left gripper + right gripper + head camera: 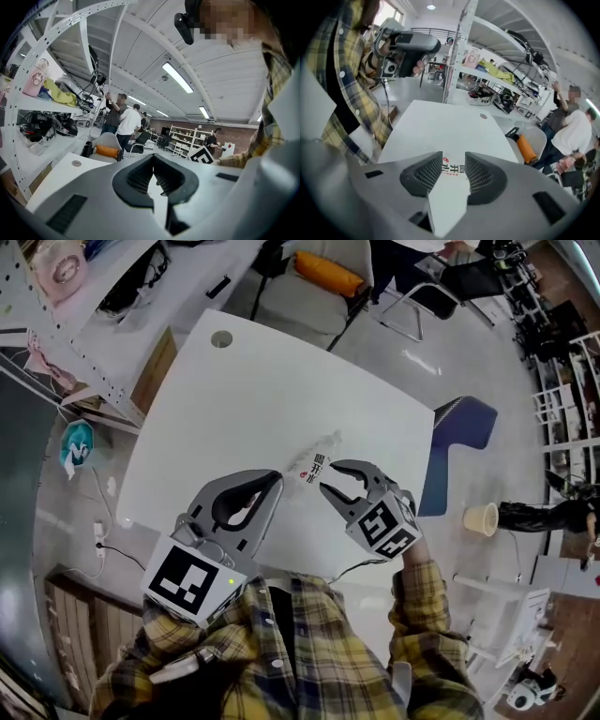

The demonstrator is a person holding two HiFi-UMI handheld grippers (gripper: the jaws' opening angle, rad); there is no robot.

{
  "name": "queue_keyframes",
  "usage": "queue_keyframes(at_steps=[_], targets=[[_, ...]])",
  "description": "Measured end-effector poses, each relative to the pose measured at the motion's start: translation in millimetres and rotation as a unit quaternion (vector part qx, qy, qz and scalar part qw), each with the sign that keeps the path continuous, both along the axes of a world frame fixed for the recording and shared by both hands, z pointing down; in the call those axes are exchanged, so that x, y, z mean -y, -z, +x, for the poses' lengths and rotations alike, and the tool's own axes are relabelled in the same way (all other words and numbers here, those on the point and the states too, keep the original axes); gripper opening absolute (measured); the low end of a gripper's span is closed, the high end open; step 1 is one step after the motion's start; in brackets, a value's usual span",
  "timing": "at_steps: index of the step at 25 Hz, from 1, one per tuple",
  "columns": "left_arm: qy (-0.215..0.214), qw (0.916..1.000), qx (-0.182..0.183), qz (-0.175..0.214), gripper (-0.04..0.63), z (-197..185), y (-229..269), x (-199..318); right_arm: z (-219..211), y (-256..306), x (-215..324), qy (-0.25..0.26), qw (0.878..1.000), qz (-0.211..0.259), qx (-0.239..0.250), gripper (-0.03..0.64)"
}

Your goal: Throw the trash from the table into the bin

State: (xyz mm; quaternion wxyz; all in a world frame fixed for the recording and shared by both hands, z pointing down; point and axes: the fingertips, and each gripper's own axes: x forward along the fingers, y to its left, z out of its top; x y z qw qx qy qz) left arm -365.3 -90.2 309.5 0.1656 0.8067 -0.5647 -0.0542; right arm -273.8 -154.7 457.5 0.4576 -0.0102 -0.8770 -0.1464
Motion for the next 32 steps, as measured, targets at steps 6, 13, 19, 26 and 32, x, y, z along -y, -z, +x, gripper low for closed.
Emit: queue_keyframes(at_steps=[6,13,19,26,32], targets=[[0.019,0.9997,-0.004,-0.016,0.009,-10.0,-11.1,-9.9,-2.0,-38.3,-4.4,0.098,0.992,0.011,-0.079,0.195],[0.049,0.9983,-0.015,-0.029,0.009,-25.3,-19.8,-19.6,-2.6,-77.9,2.6,0.211,0.961,0.056,-0.169,0.27],[0.063,0.9969,-0.006,-0.046,0.009,-40.4,-32.7,-27.9,-4.4,-98.3,14.9,0.276,0.93,0.089,-0.227,0.29],[0.079,0.9956,-0.003,-0.051,0.009,-55.9,-39.3,-27.2,-8.5,-118.9,12.1,0.343,0.896,0.079,-0.269,0.299],[0.086,0.9947,-0.009,-0.055,0.009,-60.3,-41.8,-22.5,-13.2,-140.2,11.6,0.359,0.887,0.071,-0.28,0.299]])
